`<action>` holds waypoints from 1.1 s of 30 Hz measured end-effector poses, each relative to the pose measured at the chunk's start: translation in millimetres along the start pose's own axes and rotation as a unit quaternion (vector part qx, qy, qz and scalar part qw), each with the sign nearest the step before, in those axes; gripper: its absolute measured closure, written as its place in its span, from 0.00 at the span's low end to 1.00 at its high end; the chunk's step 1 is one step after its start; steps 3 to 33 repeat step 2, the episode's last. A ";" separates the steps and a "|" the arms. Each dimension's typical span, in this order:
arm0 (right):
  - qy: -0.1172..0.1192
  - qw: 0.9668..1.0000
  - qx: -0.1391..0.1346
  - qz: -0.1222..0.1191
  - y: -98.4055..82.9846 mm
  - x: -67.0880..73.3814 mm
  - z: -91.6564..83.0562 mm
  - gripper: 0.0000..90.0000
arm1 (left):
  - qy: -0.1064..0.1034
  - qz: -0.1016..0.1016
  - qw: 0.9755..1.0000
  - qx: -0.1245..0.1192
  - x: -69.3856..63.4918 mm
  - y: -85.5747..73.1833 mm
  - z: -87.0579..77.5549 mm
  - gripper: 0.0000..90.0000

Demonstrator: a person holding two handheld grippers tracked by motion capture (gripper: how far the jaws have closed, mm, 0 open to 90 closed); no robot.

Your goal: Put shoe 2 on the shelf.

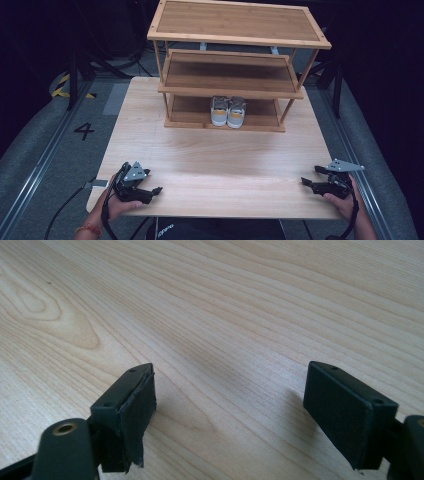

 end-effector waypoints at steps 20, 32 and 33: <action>0.000 1.000 0.000 0.000 0.0 0.0 0.0 0.24 | -0.001 0.000 1.000 0.001 0.1 0.1 0.0 0.23; 0.000 1.000 0.000 0.000 0.0 0.0 0.0 0.24 | -0.001 0.000 1.000 0.001 0.1 0.1 0.0 0.23; 0.000 1.000 0.000 0.000 0.0 0.0 0.0 0.24 | -0.001 0.000 1.000 0.001 0.1 0.1 0.0 0.23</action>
Point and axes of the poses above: each handheld gripper's, and its own axes: z roughly forward along the jaws, y roughly out of its top, x roughly to its left, the point moved 1 cm from there along z, roughly forward along the jaws, and after that the axes turned 10 degrees about -x, right-handed, at the moved point
